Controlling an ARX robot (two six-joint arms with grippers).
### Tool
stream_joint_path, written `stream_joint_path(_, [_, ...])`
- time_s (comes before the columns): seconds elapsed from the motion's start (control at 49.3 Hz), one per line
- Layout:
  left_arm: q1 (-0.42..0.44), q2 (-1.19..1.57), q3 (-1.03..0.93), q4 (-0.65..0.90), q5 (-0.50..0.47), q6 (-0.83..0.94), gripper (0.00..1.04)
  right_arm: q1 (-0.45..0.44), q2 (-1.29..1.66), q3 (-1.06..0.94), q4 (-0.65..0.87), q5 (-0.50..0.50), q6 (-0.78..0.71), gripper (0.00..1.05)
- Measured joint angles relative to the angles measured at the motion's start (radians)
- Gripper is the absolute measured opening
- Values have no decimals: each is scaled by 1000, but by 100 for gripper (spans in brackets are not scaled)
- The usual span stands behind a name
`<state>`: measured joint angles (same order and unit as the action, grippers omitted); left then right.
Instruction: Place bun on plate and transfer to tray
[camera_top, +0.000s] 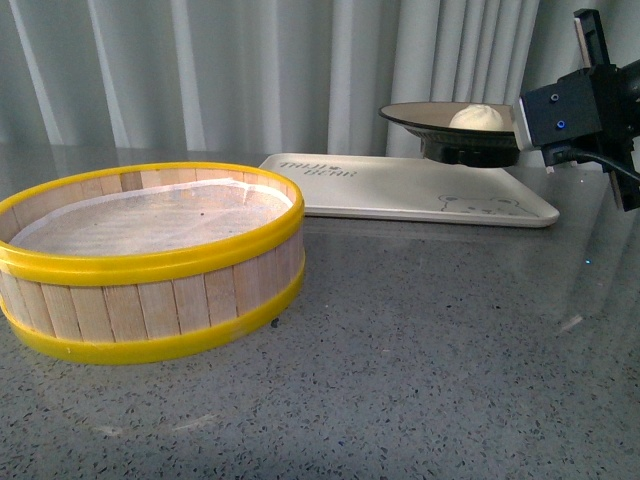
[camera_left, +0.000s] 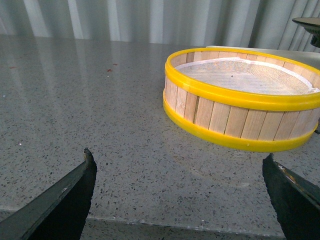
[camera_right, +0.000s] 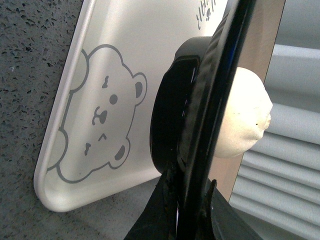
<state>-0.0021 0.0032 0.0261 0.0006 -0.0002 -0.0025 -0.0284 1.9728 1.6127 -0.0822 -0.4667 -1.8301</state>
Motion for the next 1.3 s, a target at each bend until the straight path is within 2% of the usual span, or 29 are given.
stream_joint_path(1.157, [0,0,0,0,0,0,98,35,145,77,2,25,-18,3])
stream_joint_path(1.299, [0,0,0,0,0,0,98,34,145,69,31,12,1,21])
